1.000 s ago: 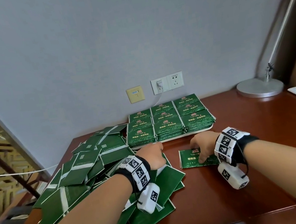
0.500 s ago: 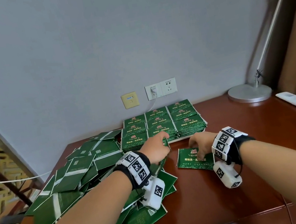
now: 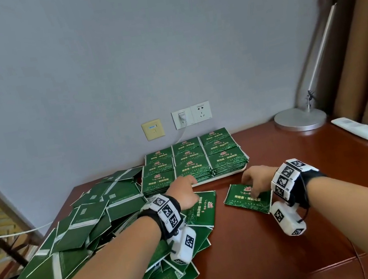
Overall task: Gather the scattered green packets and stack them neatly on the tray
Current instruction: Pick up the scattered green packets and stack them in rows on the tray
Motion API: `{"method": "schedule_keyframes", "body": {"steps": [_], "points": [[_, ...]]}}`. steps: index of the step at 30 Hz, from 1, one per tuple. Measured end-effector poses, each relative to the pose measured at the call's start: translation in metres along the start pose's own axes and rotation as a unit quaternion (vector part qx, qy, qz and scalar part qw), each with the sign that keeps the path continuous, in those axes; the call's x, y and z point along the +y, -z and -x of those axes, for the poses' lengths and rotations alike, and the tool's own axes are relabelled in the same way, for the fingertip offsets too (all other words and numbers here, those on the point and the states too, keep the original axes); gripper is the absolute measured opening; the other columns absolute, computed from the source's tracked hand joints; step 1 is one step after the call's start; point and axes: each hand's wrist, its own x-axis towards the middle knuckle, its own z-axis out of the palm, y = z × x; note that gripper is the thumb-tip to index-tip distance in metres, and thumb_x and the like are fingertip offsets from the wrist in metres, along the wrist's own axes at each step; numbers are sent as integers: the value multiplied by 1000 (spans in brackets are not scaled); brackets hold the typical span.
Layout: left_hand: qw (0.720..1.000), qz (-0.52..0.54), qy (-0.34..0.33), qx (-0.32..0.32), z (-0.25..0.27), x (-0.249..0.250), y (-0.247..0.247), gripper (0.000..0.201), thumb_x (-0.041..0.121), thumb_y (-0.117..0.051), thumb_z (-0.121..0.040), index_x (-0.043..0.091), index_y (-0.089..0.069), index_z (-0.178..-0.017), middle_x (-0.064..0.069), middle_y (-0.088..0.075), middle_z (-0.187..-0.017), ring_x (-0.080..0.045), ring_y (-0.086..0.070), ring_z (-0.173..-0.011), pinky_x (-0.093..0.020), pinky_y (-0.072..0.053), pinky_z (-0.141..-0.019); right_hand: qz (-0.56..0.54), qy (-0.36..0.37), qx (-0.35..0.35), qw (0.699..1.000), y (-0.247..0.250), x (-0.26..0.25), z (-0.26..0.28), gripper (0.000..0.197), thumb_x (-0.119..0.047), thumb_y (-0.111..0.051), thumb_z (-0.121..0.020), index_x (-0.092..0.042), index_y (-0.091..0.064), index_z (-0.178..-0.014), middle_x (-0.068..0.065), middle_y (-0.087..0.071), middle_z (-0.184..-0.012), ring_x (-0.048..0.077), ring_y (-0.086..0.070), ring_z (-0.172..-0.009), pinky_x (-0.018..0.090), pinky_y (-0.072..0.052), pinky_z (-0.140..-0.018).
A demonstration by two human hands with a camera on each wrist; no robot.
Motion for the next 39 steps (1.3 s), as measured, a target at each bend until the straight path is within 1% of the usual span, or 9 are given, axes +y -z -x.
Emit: {"method": "schedule_keyframes", "body": {"steps": [2, 6, 12, 17, 25, 28, 32, 34, 39], "points": [[999, -24, -17, -18, -4, 2, -3, 49, 16, -71, -85, 23, -55, -131, -4, -53, -136, -20, -58, -114, -30, -48, -95, -2, -2, -17, 1000, -1, 1, -4, 68, -20, -78, -76, -16, -50, -137, 1, -55, -136, 19, -54, -121, 30, -46, -100], [995, -50, -44, -72, -11, 11, -8, 56, 21, -77, -83, 22, -54, -134, -2, -49, -143, -22, -51, -126, -35, -43, -105, -5, -5, -48, 999, -1, 3, -10, 71, -22, -75, -79, -15, -43, -142, 2, -49, -142, 20, -50, -127, 30, -43, -102], [984, -75, -31, -158, -23, 17, -13, 72, 21, -80, -80, 24, -45, -143, -3, -44, -148, -24, -48, -129, -36, -41, -107, -24, -3, -69, 997, -2, 11, -18, 71, -23, -76, -76, -21, -43, -139, -1, -49, -140, 18, -51, -123, 32, -43, -103], [984, -84, -27, -158, -29, 22, -15, 82, 17, -84, -75, 19, -43, -146, -6, -48, -144, -26, -50, -126, -36, -43, -106, -41, 0, -77, 996, 0, 12, -21, 69, -23, -78, -75, -23, -45, -136, -2, -50, -137, 18, -52, -120, 32, -45, -101], [982, -131, -21, -131, -30, 22, -14, 89, 30, -86, -73, 13, -41, -147, -6, -39, -146, -27, -45, -131, -35, -41, -108, -34, 4, -60, 998, -1, 9, -14, 70, -22, -75, -79, -21, -43, -141, -2, -48, -140, 18, -50, -123, 26, -42, -97], [985, -126, -11, -119, -28, 22, -13, 88, 32, -88, -71, 10, -44, -145, -8, -43, -143, -27, -48, -128, -32, -43, -105, -31, 3, -53, 998, -2, 7, -12, 70, -22, -76, -78, -19, -44, -141, -2, -50, -140, 18, -51, -124, 27, -43, -99], [988, -119, -10, -99, -22, 20, -11, 78, 35, -89, -66, 17, -52, -132, -3, -46, -130, -27, -48, -118, -41, -45, -101, -60, 0, -34, 998, -1, 7, -9, 67, -19, -79, -75, -16, -50, -136, 0, -55, -135, 18, -55, -119, 27, -46, -97], [989, -111, -13, -98, -17, 18, -10, 69, 34, -89, -67, 19, -51, -123, -2, -52, -120, -25, -52, -109, -42, -47, -95, -76, 2, -22, 997, 1, 8, -6, 65, -19, -79, -75, -16, -53, -134, 0, -56, -133, 17, -55, -118, 26, -46, -96], [993, -66, -13, -94, -10, 13, -5, 63, 26, -86, -72, 15, -44, -118, 2, -55, -97, -19, -54, -88, -33, -46, -74, -130, 10, -4, 991, 8, 3, -2, 58, -10, -78, -72, -21, -59, -126, 0, -60, -127, 17, -58, -114, 29, -47, -100]]}}
